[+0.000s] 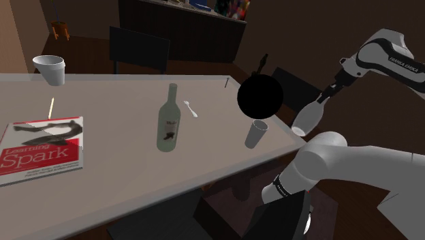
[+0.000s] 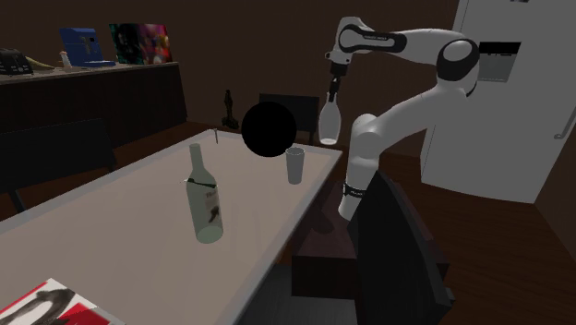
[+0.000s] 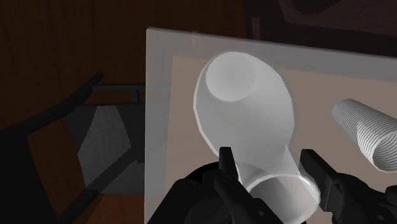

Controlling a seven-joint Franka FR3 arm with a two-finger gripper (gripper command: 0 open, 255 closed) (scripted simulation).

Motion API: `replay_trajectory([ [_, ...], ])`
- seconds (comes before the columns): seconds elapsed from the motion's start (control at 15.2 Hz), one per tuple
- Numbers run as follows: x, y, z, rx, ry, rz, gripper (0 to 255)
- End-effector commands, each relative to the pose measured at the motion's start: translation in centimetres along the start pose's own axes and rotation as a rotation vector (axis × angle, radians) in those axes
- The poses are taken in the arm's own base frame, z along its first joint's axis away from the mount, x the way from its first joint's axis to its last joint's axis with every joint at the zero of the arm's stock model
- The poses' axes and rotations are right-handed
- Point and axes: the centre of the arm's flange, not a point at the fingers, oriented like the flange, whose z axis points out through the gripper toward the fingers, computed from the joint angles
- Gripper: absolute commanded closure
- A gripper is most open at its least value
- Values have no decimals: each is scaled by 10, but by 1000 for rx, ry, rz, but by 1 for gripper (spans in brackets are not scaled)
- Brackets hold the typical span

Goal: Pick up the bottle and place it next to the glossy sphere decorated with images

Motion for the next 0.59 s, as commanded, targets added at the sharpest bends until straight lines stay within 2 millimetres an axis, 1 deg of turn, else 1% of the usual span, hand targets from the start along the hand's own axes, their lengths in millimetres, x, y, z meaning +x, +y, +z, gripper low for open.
replay_trajectory([
  [0.0,-2,-1,11,0,1,0,255],
  [0.53,-8,-1,52,0,1,0,255],
])
